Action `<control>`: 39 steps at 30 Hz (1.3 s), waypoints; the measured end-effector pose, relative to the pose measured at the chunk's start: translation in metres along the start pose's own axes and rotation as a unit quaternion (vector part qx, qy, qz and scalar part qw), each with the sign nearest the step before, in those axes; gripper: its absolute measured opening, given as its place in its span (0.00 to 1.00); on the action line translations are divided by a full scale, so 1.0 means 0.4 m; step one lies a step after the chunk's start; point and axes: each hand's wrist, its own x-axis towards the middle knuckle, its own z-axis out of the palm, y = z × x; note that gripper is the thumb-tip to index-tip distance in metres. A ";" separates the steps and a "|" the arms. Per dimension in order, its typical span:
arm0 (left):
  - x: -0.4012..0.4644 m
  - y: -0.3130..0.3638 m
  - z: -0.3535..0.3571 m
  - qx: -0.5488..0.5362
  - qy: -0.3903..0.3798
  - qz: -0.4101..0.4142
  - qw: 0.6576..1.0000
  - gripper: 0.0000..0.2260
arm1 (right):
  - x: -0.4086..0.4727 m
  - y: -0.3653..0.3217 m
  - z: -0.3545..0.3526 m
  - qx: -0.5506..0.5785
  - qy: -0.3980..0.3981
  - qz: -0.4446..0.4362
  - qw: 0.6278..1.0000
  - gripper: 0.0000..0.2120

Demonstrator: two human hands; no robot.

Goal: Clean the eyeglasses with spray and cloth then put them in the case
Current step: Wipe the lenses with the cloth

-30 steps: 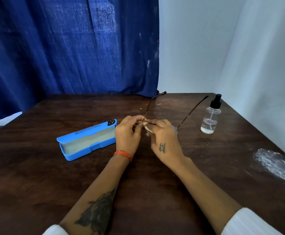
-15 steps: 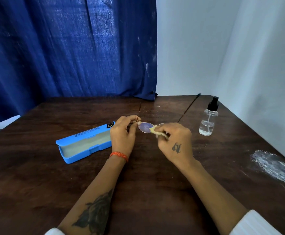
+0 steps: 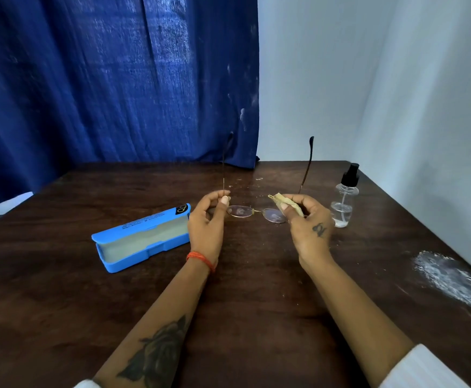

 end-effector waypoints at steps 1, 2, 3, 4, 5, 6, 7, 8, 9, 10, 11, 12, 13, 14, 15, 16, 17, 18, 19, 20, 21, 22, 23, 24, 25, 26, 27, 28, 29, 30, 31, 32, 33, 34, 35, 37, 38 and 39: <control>-0.005 0.004 0.005 -0.053 -0.022 -0.041 0.997 0.09 | -0.001 0.001 0.002 -0.002 0.005 -0.007 1.000 0.07; -0.011 0.007 0.009 -0.101 -0.049 -0.080 0.990 0.14 | -0.002 0.001 0.003 -0.002 0.007 -0.013 1.000 0.07; -0.016 0.007 0.011 -0.136 -0.074 -0.111 0.982 0.21 | -0.002 0.002 0.005 -0.005 0.008 -0.021 1.000 0.07; -0.022 0.006 0.013 -0.152 -0.091 -0.132 0.975 0.27 | -0.002 0.004 0.005 -0.010 0.008 -0.030 0.999 0.07; -0.027 0.004 0.018 -0.157 -0.101 -0.144 0.972 0.32 | -0.003 0.005 0.005 -0.018 0.008 -0.040 0.999 0.07; -0.032 0.000 0.023 -0.157 -0.105 -0.152 0.970 0.36 | -0.003 0.006 0.005 -0.026 0.007 -0.049 0.998 0.07; -0.036 -0.004 0.030 -0.160 -0.102 -0.160 0.969 0.37 | -0.003 0.006 0.004 -0.034 0.005 -0.058 0.998 0.08; -0.038 -0.006 0.037 -0.168 -0.095 -0.169 0.967 0.38 | -0.003 0.006 0.004 -0.041 0.001 -0.065 0.997 0.08; -0.038 -0.008 0.042 -0.180 -0.086 -0.178 0.964 0.36 | -0.004 0.005 0.004 -0.048 -0.005 -0.072 0.996 0.08; -0.037 -0.010 0.045 -0.193 -0.080 -0.186 0.960 0.32 | -0.004 0.003 0.004 -0.054 -0.012 -0.079 0.995 0.08; -0.035 -0.011 0.047 -0.204 -0.078 -0.192 0.957 0.28 | -0.005 0.000 0.004 -0.059 -0.018 -0.082 0.995 0.09; -0.034 -0.010 0.047 -0.212 -0.078 -0.194 0.955 0.23 | -0.007 -0.003 0.003 -0.060 -0.023 -0.083 0.994 0.09; -0.033 -0.009 0.047 -0.218 -0.078 -0.195 0.953 0.19 | -0.008 -0.005 0.003 -0.057 -0.027 -0.083 0.995 0.10; -0.032 -0.009 0.047 -0.222 -0.075 -0.195 0.952 0.16 | -0.009 -0.006 0.001 -0.055 -0.032 -0.083 0.995 0.10; -0.032 -0.009 0.048 -0.227 -0.072 -0.194 0.952 0.14 | -0.011 -0.007 0.000 -0.054 -0.037 -0.083 0.994 0.10; -0.032 -0.009 0.048 -0.231 -0.069 -0.192 0.951 0.12 | -0.012 -0.009 -0.001 -0.053 -0.042 -0.083 0.994 0.10; -0.032 -0.009 0.048 -0.234 -0.066 -0.190 0.951 0.12 | -0.014 -0.010 -0.002 -0.053 -0.045 -0.087 0.994 0.09; -0.032 -0.009 0.049 -0.235 -0.064 -0.188 0.952 0.12 | -0.015 -0.011 -0.003 -0.057 -0.041 -0.097 0.993 0.09; -0.031 -0.009 0.050 -0.236 -0.062 -0.188 0.951 0.12 | -0.016 -0.012 -0.004 -0.068 -0.028 -0.114 0.991 0.09; -0.031 -0.010 0.050 -0.239 -0.062 -0.190 0.950 0.12 | -0.018 -0.013 -0.005 -0.084 -0.009 -0.132 0.988 0.09; -0.031 -0.010 0.050 -0.243 -0.062 -0.191 0.949 0.12 | -0.020 -0.015 -0.006 -0.100 0.014 -0.149 0.984 0.10; -0.030 -0.011 0.050 -0.246 -0.063 -0.190 0.948 0.11 | -0.022 -0.018 -0.008 -0.110 0.033 -0.168 0.979 0.10; -0.029 -0.011 0.050 -0.248 -0.064 -0.187 0.948 0.11 | -0.023 -0.020 -0.009 -0.117 0.046 -0.193 0.973 0.10; -0.028 -0.012 0.049 -0.247 -0.064 -0.184 0.949 0.11 | -0.026 -0.022 -0.011 -0.123 0.047 -0.220 0.967 0.10; -0.027 -0.013 0.049 -0.244 -0.065 -0.181 0.951 0.12 | -0.028 -0.023 -0.011 -0.134 0.039 -0.243 0.960 0.10; -0.028 -0.014 0.049 -0.242 -0.066 -0.177 0.952 0.11 | -0.032 -0.022 -0.011 -0.149 0.025 -0.258 0.954 0.10; -0.028 -0.015 0.050 -0.241 -0.068 -0.172 0.953 0.11 | -0.035 -0.020 -0.010 -0.168 0.006 -0.265 0.950 0.10; -0.028 -0.016 0.050 -0.239 -0.069 -0.165 0.954 0.10 | -0.038 -0.017 -0.007 -0.189 -0.014 -0.266 0.945 0.11; -0.028 -0.017 0.050 -0.236 -0.070 -0.158 0.956 0.10 | -0.040 -0.014 -0.004 -0.210 -0.033 -0.265 0.941 0.11; -0.027 -0.017 0.050 -0.233 -0.070 -0.150 0.958 0.09 | -0.043 -0.012 -0.001 -0.228 -0.050 -0.263 0.936 0.12; -0.027 -0.018 0.047 -0.231 -0.069 -0.141 0.960 0.08 | -0.046 -0.011 0.001 -0.239 -0.068 -0.261 0.933 0.12; -0.026 -0.018 0.044 -0.230 -0.069 -0.133 0.961 0.08 | -0.047 -0.012 0.004 -0.243 -0.087 -0.256 0.932 0.12; -0.025 -0.019 0.041 -0.229 -0.068 -0.128 0.963 0.07 | -0.047 -0.013 0.004 -0.242 -0.104 -0.249 0.932 0.12; -0.024 -0.020 0.039 -0.226 -0.065 -0.125 0.964 0.07 | -0.047 -0.015 0.004 -0.240 -0.117 -0.247 0.932 0.11; -0.024 -0.021 0.036 -0.221 -0.062 -0.124 0.965 0.07 | -0.046 -0.017 0.002 -0.238 -0.128 -0.247 0.931 0.11; -0.025 -0.024 0.036 -0.212 -0.055 -0.120 0.968 0.06 | -0.046 -0.019 -0.004 -0.236 -0.142 -0.241 0.930 0.10; -0.025 -0.025 0.038 -0.207 -0.051 -0.119 0.970 0.06 | -0.045 -0.021 -0.006 -0.238 -0.145 -0.237 0.931 0.10; -0.024 -0.025 0.039 -0.201 -0.048 -0.119 0.971 0.06 | -0.044 -0.022 -0.008 -0.244 -0.143 -0.235 0.930 0.10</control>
